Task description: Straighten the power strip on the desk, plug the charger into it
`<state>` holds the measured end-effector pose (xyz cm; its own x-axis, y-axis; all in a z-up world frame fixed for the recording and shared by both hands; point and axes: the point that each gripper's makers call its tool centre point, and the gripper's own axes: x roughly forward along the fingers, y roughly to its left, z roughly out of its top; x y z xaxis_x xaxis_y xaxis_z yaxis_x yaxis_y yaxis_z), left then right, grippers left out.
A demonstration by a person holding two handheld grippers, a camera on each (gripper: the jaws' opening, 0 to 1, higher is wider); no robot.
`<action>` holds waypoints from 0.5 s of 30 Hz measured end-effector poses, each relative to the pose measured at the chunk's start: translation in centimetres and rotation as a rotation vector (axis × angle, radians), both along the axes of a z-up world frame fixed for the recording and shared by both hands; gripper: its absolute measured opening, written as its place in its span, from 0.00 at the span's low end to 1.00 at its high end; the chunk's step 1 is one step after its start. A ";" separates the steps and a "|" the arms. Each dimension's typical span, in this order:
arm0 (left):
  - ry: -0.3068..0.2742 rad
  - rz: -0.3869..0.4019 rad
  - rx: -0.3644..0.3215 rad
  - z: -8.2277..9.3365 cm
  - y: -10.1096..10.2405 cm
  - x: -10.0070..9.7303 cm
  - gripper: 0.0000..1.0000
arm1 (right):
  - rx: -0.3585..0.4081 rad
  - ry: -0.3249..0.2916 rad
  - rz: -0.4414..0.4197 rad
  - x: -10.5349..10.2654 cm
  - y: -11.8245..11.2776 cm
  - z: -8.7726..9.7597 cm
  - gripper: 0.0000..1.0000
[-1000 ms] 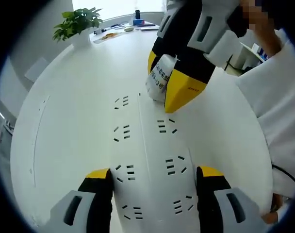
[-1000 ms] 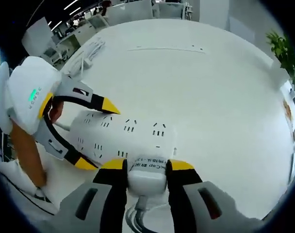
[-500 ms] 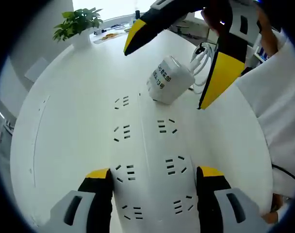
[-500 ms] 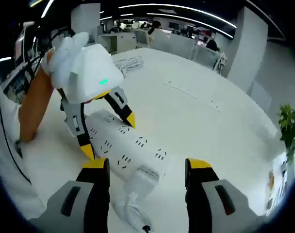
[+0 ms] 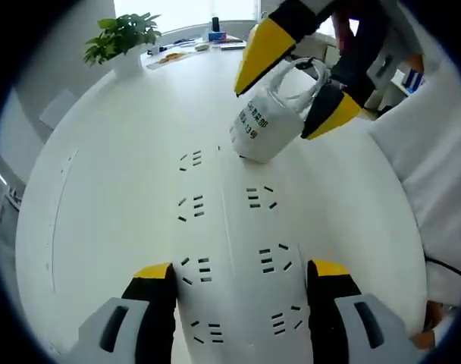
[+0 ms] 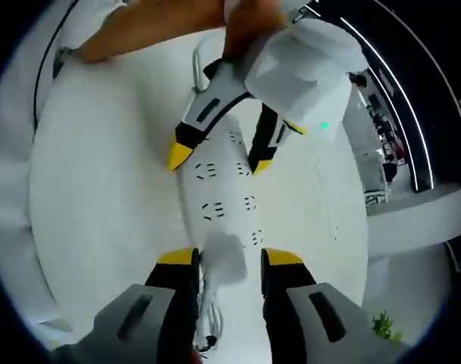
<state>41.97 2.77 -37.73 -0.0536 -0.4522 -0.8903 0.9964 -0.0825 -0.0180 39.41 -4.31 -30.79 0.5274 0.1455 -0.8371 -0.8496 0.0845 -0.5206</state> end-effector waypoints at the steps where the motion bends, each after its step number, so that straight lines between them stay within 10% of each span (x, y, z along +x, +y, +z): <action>1: 0.000 0.000 0.000 0.0 0.0 0.0 0.71 | -0.027 -0.005 0.026 0.1 0.0 0.0 0.32; 15: 0.001 -0.003 -0.001 0.0 0.1 0.0 0.71 | -0.057 0.109 0.004 0.0 0.1 -0.7 0.24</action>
<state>41.97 2.85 -37.74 -0.0556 -0.4533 -0.8896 0.9962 -0.0857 -0.0186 39.44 -4.26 -31.52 0.4322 0.0974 -0.8965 -0.9018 0.0540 -0.4289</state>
